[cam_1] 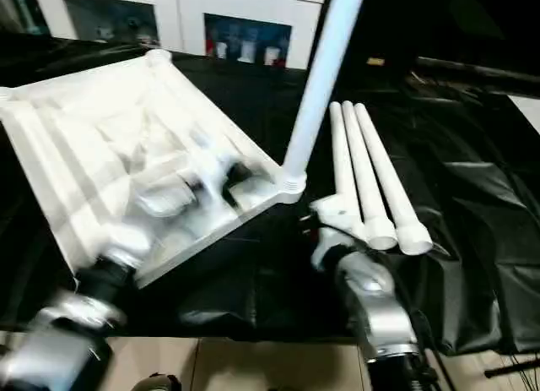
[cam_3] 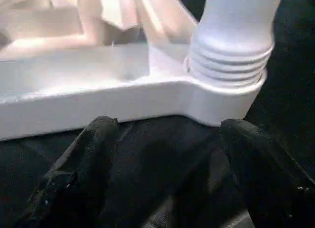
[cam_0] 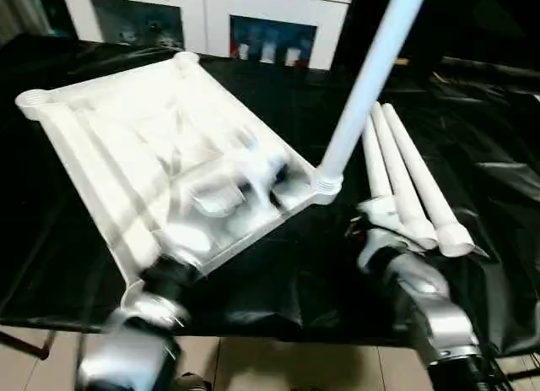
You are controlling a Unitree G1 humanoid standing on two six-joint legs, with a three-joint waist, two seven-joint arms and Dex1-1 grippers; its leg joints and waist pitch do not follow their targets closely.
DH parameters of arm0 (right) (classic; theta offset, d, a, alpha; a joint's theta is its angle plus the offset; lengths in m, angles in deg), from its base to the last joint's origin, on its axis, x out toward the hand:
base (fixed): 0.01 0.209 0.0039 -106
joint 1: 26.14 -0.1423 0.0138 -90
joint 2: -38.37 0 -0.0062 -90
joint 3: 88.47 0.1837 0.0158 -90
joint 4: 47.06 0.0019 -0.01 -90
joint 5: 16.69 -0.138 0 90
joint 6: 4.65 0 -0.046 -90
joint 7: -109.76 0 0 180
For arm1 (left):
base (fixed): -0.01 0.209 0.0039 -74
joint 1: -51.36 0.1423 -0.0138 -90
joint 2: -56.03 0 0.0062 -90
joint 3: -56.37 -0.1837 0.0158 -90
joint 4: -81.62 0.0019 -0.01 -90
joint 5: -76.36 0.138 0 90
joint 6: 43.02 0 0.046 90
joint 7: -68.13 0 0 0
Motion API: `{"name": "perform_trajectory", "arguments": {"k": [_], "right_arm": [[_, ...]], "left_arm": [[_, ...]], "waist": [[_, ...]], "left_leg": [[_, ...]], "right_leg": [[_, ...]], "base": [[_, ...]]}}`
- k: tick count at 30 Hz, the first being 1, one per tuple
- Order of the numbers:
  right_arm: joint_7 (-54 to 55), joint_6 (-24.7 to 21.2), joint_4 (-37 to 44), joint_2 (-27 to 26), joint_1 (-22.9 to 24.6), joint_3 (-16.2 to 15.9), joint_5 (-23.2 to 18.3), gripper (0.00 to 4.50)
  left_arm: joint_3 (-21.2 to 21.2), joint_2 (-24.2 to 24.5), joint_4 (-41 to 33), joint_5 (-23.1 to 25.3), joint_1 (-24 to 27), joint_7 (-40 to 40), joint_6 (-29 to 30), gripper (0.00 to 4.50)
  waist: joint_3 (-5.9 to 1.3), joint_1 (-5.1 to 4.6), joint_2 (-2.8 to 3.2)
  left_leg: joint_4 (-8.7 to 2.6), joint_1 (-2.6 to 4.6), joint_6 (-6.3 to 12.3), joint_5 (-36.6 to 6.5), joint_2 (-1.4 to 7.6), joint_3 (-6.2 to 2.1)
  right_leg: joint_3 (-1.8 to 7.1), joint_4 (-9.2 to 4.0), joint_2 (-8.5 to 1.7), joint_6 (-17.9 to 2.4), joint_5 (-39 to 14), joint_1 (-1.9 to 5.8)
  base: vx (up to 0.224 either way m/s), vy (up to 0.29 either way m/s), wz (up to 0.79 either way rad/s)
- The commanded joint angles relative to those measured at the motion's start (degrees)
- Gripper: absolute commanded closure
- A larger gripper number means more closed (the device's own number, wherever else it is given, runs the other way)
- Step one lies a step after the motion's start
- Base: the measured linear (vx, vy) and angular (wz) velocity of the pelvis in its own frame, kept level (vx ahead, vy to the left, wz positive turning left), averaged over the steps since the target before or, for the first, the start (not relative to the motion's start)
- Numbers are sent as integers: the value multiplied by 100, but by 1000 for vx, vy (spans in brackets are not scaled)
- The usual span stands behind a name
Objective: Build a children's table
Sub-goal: Rotate leg to tighten, then rotate table base
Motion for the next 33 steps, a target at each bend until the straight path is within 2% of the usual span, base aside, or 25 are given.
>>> {"name": "perform_trajectory", "arguments": {"k": [1, 6, 10, 11, 12, 14, 15, 16, 17, 18, 20, 21, 22, 24, 26, 28, 30, 31, 32, 33], "right_arm": [[68, -172, 15, 52, -50, -23, 132, 96], [147, -252, -164, -3, -221, -120, 190, 96], [338, -194, -678, -194, -554, -113, 291, 96], [353, -184, -729, -216, -590, -113, 302, 96], [389, -163, -847, -270, -676, -112, 329, 96], [389, -163, -847, -270, -676, -112, 329, 96], [425, -133, -978, -344, -780, -107, 346, 96], [425, -133, -978, -344, -780, -107, 346, 96], [441, -117, -1039, -377, -828, -109, 356, 96], [474, -81, -1169, -432, -929, -117, 365, 96], [493, -56, -1249, -453, -988, -125, 368, 96], [506, -27, -1325, -470, -1039, -129, 370, 96], [503, 13, -1402, -485, -1089, -137, 374, 96], [486, 104, -1577, -521, -1182, -132, 412, 96], [460, 142, -1670, -536, -1232, -133, 435, 96], [425, 183, -1770, -543, -1285, -136, 449, 96], [338, 281, -1969, -560, -1399, -160, 455, 96], [316, 300, -2008, -564, -1424, -171, 457, 96], [282, 337, -2059, -570, -1451, -185, 461, 96], [206, 373, -2112, -588, -1479, -217, 461, 96]], "left_arm": [[369, 281, -182, 206, -80, 368, 120, 329], [647, 1324, -375, 791, 36, 719, 391, 310], [580, 2473, -501, 1369, 612, 485, 648, 280], [564, 2574, -525, 1407, 691, 456, 705, 276], [522, 2803, -589, 1480, 885, 388, 875, 265], [522, 2803, -589, 1480, 885, 388, 875, 253], [484, 3077, -645, 1539, 1194, 175, 1086, 253], [484, 3077, -645, 1539, 1194, 175, 1086, 241], [467, 3188, -673, 1552, 1343, 40, 1185, 234], [381, 3377, -771, 1531, 1639, -289, 1388, 224], [326, 3448, -860, 1526, 1794, -418, 1499, 216], [292, 3484, -951, 1502, 1913, -505, 1566, 198], [258, 3487, -1071, 1423, 2038, -628, 1652, 189], [123, 3506, -1470, 1206, 2283, -1000, 1958, 177], [45, 3468, -1758, 1073, 2401, -1194, 2194, 165], [-30, 3433, -2005, 966, 2474, -1360, 2305, 155], [-6, 3238, -2559, 533, 2481, -1652, 2734, 133], [-12, 3219, -2675, 440, 2481, -1735, 2819, 133], [-44, 3241, -2791, 387, 2508, -1848, 2814, 114], [-97, 3273, -3052, 234, 2569, -2045, 2889, 114]], "waist": [[-361, 35, 57], [-357, 44, 84], [-354, 41, 140], [-349, 25, 132], [-337, 26, 157], [-341, 44, 166], [-337, 81, 174], [-322, 68, 157], [-334, 104, 181], [-311, 88, 168], [-309, 76, 166], [-308, 67, 175], [-299, 60, 167], [-315, 58, 173], [-297, 52, 175], [-300, 44, 154], [-309, 41, 140], [-310, 46, 146], [-315, 63, 151], [-312, 67, 133]], "left_leg": [[-272, 114, 449, -349, 149, -110], [-274, 148, 352, -213, 167, -109], [-275, 154, 177, -197, 163, -108], [-288, 145, 104, -237, 150, -108], [-286, 172, 51, -291, 155, -98], [-291, 180, 0, -279, 158, -95], [-290, 211, -24, -357, 166, -81], [-309, 156, -39, -363, 153, -94], [-309, 208, -96, -444, 165, -91], [-328, 159, -144, -522, 154, -104], [-348, 173, -212, -742, 164, -109], [-352, 181, -225, -832, 165, -108], [-362, 162, -225, -849, 164, -115], [-362, 174, -253, -903, 180, -121], [-372, 174, -270, -1009, 177, -109], [-367, 169, -249, -987, 165, -106], [-357, 161, -232, -888, 161, -103], [-354, 165, -230, -874, 161, -104], [-343, 180, -217, -841, 159, -92], [-347, 159, -203, -823, 157, -93]], "right_leg": [[245, -311, -403, -1259, 1094, 345], [244, -258, -378, -1237, 1141, 300], [245, -235, -385, -1214, 1178, 268], [244, -235, -372, -1167, 1107, 276], [253, -243, -370, -1175, 1102, 247], [254, -237, -368, -1197, 1138, 249], [254, -231, -371, -1252, 1196, 208], [253, -226, -364, -1239, 1144, 244], [251, -247, -380, -1215, 1036, 219], [252, -241, -386, -1201, 915, 240], [257, -265, -407, -1159, 621, 229], [263, -278, -412, -1176, 515, 216], [264, -285, -411, -1174, 467, 227], [266, -277, -440, -1205, 386, 224], [271, -300, -423, -1211, 218, 204], [270, -305, -409, -1200, 232, 207], [270, -297, -410, -1199, 257, 217], [268, -298, -408, -1205, 253, 214], [270, -292, -402, -1233, 303, 200], [269, -291, -399, -1225, 313, 214]], "base": [[0, 0, 0], [0, 0, 0], [0, 0, 0], [0, 0, 0], [0, 0, 0], [0, 0, 0], [0, 0, 0], [0, 0, 0], [0, 0, 0], [0, 0, 0], [0, 0, 0], [0, 0, 0], [0, 0, 0], [0, 0, 0], [0, 0, 0], [0, 0, 0], [0, 0, 0], [0, 0, 0], [0, 0, 0], [0, 0, 0]]}}
